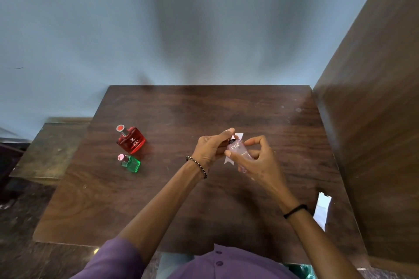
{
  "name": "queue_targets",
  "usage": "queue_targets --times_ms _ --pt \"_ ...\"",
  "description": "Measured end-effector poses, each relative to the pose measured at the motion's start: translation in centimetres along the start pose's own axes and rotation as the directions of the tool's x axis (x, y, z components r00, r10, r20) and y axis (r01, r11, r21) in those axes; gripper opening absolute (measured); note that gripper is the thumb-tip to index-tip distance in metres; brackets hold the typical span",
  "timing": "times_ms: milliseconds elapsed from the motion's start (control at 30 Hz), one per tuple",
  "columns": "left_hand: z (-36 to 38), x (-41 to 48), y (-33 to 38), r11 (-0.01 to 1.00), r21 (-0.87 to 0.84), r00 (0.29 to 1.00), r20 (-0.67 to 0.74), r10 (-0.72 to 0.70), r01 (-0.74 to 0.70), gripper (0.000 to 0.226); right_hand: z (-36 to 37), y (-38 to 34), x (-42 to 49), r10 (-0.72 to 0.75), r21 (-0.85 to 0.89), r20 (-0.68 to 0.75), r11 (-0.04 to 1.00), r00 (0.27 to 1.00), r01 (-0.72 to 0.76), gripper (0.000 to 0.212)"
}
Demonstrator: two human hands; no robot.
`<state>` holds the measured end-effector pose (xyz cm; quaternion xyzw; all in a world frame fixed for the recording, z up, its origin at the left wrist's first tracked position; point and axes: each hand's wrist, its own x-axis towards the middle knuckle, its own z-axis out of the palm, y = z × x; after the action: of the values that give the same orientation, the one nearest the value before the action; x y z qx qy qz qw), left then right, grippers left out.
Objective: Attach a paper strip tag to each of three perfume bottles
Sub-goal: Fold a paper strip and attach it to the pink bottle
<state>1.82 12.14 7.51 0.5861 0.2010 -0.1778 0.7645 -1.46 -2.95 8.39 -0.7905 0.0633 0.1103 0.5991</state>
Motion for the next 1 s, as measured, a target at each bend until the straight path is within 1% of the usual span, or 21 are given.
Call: queue_targets --times_ms 200,300,367,433,533,600,667,733,767,867,900,1000 --pt "0.3 0.4 -0.2 0.999 -0.016 0.999 0.024 0.040 -0.039 0.045 0.5 0.7 0.6 0.070 0.203 -0.006 0.977 0.998 -0.067 0.054" --pt "0.4 0.8 -0.2 0.999 0.026 0.999 0.031 0.032 -0.033 0.048 0.7 1.3 0.9 0.074 0.334 0.023 0.939 0.997 -0.077 0.059" --pt "0.5 1.1 -0.2 0.998 0.053 0.999 0.031 0.024 -0.026 0.048 0.7 1.7 1.3 0.086 0.380 0.043 0.920 0.995 -0.096 0.064" --pt "0.4 1.7 -0.2 0.997 0.081 1.000 0.022 0.011 -0.013 0.047 0.8 2.1 1.7 0.093 0.401 0.061 0.910 0.994 -0.110 0.064" --pt "0.0 2.9 -0.4 0.993 0.118 1.000 0.003 -0.006 0.005 0.050 1.0 2.5 2.7 0.103 0.366 0.075 0.922 0.992 -0.124 0.057" --pt "-0.2 3.8 -0.2 0.991 0.132 1.000 -0.023 0.010 -0.007 0.052 1.1 2.5 3.8 0.108 0.331 0.092 0.934 0.990 -0.132 0.051" --pt "-0.5 4.8 0.1 0.993 0.115 0.997 -0.064 0.031 -0.024 0.053 1.0 2.4 5.1 0.089 0.303 0.113 0.945 0.990 -0.120 0.046" --pt "-1.0 5.8 0.5 0.995 0.095 0.993 -0.114 0.021 -0.010 0.050 1.1 2.3 6.3 0.068 0.262 0.137 0.960 0.988 -0.102 0.038" --pt "-1.3 6.4 0.7 0.997 0.083 0.991 -0.136 0.012 0.000 0.046 1.2 2.3 6.9 0.053 0.246 0.144 0.965 0.988 -0.088 0.034" --pt "-2.2 8.1 0.9 1.000 0.025 0.985 -0.171 -0.014 0.018 0.023 1.5 2.5 9.1 0.023 0.201 0.160 0.978 0.987 -0.056 0.026" --pt "-2.5 8.7 0.8 0.998 0.063 0.985 -0.175 0.001 0.011 0.019 1.7 2.6 9.9 0.014 0.187 0.163 0.981 0.986 -0.045 0.024" --pt "-3.9 10.9 0.1 0.959 0.281 0.981 -0.170 0.094 -0.044 0.023 2.4 2.6 12.4 -0.016 0.126 0.154 0.992 0.988 -0.004 0.020"
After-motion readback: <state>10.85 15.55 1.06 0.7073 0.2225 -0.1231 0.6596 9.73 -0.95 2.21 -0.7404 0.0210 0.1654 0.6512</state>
